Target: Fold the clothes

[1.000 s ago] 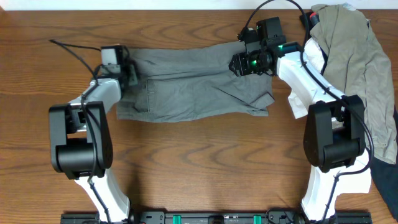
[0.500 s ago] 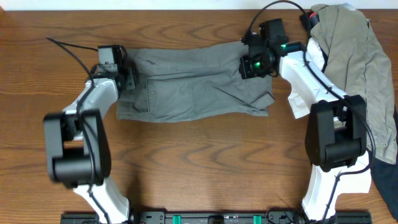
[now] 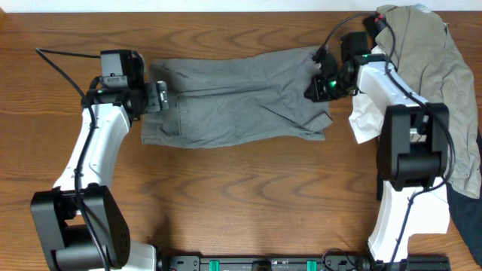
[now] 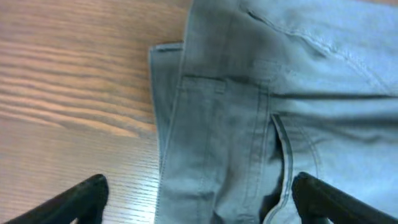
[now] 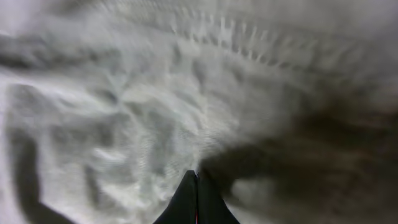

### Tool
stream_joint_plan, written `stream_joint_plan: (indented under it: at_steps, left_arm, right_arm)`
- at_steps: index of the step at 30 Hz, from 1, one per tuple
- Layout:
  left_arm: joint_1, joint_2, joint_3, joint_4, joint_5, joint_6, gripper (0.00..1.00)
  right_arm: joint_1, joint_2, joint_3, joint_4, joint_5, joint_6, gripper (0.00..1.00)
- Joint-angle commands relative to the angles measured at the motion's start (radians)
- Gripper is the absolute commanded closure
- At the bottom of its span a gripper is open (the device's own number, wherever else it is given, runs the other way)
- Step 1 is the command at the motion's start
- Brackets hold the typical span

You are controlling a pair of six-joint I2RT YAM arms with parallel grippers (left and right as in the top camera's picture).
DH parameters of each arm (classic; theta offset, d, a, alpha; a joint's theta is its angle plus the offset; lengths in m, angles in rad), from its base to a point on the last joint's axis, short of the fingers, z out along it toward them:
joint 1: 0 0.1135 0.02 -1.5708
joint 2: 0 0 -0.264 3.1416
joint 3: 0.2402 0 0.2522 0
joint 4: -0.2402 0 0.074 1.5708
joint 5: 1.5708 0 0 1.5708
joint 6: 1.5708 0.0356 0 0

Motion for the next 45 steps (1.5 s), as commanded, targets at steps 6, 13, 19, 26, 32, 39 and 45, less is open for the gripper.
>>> stream_joint_plan:
  at_steps: [6,13,19,26,32,39,45]
  left_arm:
    - [0.135,0.013,0.009,-0.036,0.198,0.039,0.02]
    - [0.226,0.128,0.009,-0.039,0.386,0.118,0.02]
    - [0.242,0.254,0.009,-0.019,0.396,0.153,0.02]
    - [0.242,0.289,0.009,-0.008,0.400,0.152,0.02]
    - [0.234,0.299,0.009,-0.004,0.416,0.153,0.02]
    - [0.195,0.402,0.009,0.075,0.490,0.130,0.02]
    - [0.186,0.478,0.009,0.124,0.489,0.086,0.39]
  right_arm:
    - [0.006,0.068,0.005,0.008,-0.035,-0.035,0.99]
    - [0.009,0.068,0.005,0.010,-0.035,-0.035,0.99]
    - [0.012,0.068,0.005,0.011,-0.031,-0.035,0.99]
    - [0.012,0.068,0.005,0.009,-0.031,-0.035,0.99]
    - [0.014,0.068,0.005,0.011,-0.031,-0.035,0.99]
    - [0.014,0.068,0.005,0.010,-0.031,-0.035,0.99]
    - [0.014,0.068,0.005,0.008,-0.027,-0.032,0.99]
